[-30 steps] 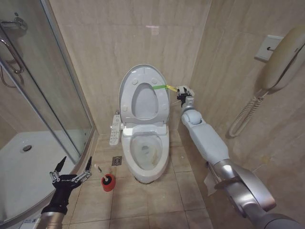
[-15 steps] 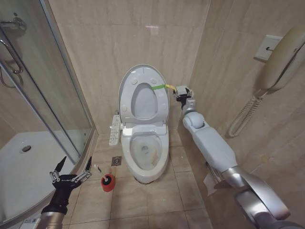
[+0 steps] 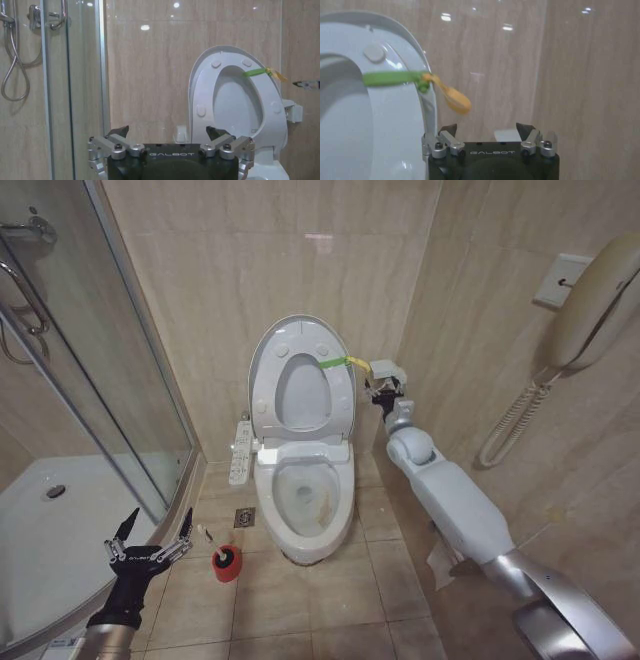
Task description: Open the toilet lid, clean the toilet bowl with a toilet brush, close the toilet lid, and flush.
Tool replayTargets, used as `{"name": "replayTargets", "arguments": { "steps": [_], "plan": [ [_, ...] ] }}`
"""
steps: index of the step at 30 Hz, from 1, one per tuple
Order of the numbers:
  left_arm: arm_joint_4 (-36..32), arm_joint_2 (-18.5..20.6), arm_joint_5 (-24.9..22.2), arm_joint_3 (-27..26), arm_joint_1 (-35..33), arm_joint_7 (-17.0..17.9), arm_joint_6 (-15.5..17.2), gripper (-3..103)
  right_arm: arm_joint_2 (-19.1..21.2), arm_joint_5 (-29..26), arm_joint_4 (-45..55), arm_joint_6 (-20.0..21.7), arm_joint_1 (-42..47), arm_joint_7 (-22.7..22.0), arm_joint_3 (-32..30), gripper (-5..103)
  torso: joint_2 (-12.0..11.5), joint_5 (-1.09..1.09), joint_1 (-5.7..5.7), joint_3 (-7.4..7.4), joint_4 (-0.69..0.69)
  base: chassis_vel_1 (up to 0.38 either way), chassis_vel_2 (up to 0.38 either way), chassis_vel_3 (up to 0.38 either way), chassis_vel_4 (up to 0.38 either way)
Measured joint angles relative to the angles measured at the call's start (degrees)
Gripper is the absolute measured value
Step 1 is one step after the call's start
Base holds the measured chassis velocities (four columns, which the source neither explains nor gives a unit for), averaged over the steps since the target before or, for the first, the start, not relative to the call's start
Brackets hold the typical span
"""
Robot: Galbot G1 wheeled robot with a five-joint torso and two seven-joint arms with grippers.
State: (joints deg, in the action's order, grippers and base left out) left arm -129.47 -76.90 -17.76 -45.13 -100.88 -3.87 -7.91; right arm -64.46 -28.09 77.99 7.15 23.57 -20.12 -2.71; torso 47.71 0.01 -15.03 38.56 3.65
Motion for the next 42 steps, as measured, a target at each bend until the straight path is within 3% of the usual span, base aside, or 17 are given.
{"name": "replayTargets", "arguments": {
  "steps": [10,24,25,29,31,32,42],
  "plan": [
    [0.0,0.0,0.0,0.0,0.0,0.0,0.0,100,1.36,-0.6,4.54,0.19,8.49,-2.89,-3.62,79,0.0,0.0,0.0,0.0,0.0,0.0,0.0,0.0,0.0],
    [0.0,0.0,0.0,0.0,0.0,0.0,0.0,100,3.17,0.05,14.52,-0.38,20.31,-2.88,-11.24,79,0.0,0.0,0.0,0.0,0.01,0.0,0.0,0.0,0.0],
    [0.0,0.0,0.0,0.0,0.0,0.0,0.0,100,3.32,0.11,15.57,-0.55,21.63,-2.72,-11.79,95,0.0,0.0,0.0,0.0,0.01,0.0,0.0,0.0,0.0],
    [0.0,0.0,0.0,0.0,0.0,0.0,0.0,100,4.05,0.3,20.53,-1.83,27.84,-1.67,-13.34,95,0.0,0.0,0.0,0.0,0.01,0.0,0.0,0.0,0.0],
    [0.0,0.0,0.0,0.0,0.0,0.0,0.0,100,4.06,0.31,21.61,-2.08,29.03,-1.59,-13.58,95,0.0,0.0,0.0,0.0,0.0,0.0,0.0,0.0,0.0],
    [0.0,0.0,0.0,0.0,0.0,0.0,0.0,100,4.04,0.33,22.73,-2.28,30.05,-1.45,-13.68,100,0.0,0.0,0.0,0.0,0.0,0.0,0.0,0.0,0.0],
    [0.0,0.0,0.0,0.0,0.0,0.0,0.0,100,3.42,0.93,30.15,-2.11,34.87,-0.23,-13.62,100,0.0,-0.01,0.0,0.0,-0.01,0.0,0.0,0.0,0.0]
  ]
}}
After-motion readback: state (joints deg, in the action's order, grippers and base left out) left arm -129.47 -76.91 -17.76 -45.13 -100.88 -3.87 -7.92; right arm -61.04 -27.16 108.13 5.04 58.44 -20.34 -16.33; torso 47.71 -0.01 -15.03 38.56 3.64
